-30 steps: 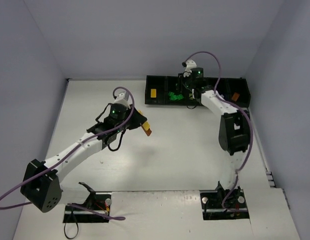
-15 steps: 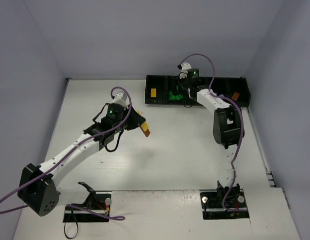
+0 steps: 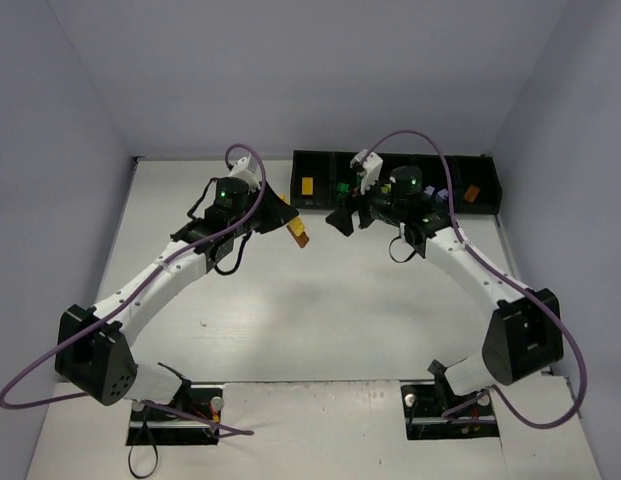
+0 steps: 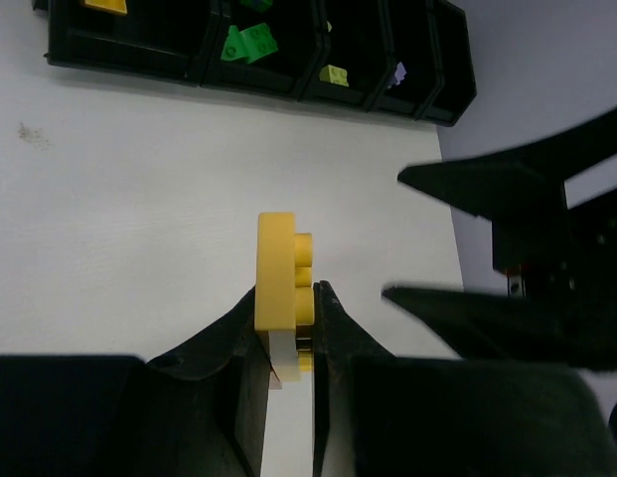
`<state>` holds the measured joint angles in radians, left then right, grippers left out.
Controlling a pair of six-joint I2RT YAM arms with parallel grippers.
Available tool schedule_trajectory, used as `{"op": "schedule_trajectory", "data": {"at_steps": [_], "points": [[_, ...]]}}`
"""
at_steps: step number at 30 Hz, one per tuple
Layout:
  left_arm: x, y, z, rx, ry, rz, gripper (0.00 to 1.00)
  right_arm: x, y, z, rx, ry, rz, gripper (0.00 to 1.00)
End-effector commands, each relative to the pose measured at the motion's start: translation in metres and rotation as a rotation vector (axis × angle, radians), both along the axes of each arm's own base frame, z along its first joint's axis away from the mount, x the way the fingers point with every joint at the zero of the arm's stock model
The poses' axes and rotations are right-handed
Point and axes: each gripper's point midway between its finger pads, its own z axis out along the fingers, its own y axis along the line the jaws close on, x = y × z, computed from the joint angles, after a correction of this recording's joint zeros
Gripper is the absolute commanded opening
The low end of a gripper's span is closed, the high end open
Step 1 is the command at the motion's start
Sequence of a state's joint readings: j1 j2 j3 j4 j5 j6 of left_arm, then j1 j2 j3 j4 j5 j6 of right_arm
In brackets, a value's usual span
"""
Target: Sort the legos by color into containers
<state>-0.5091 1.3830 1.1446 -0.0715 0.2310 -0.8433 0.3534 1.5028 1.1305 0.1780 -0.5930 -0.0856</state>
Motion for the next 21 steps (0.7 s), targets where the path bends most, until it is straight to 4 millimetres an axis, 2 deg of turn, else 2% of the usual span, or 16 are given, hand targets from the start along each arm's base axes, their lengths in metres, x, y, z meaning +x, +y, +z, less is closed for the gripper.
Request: {"op": "schedule_trajectory", "data": {"at_steps": [1,5,8,21], "points": [[0.008,-0.008,0.043,-0.063,-0.103,-0.032,0.0,-0.047,0.031,0.041,0.065,-0.116,0.184,0.75],[0.01,-0.008,0.048,-0.07,-0.108,-0.034,0.0,-0.077,0.049,0.041,0.079,-0.087,0.26,0.78],[0.011,-0.011,0.058,-0.101,-0.135,-0.036,0.0,-0.087,0.059,0.038,0.082,-0.068,0.291,0.79],[0.002,-0.012,0.065,-0.17,-0.135,-0.029,0.0,-0.077,0.075,0.02,0.04,-0.048,0.275,0.76]]}}
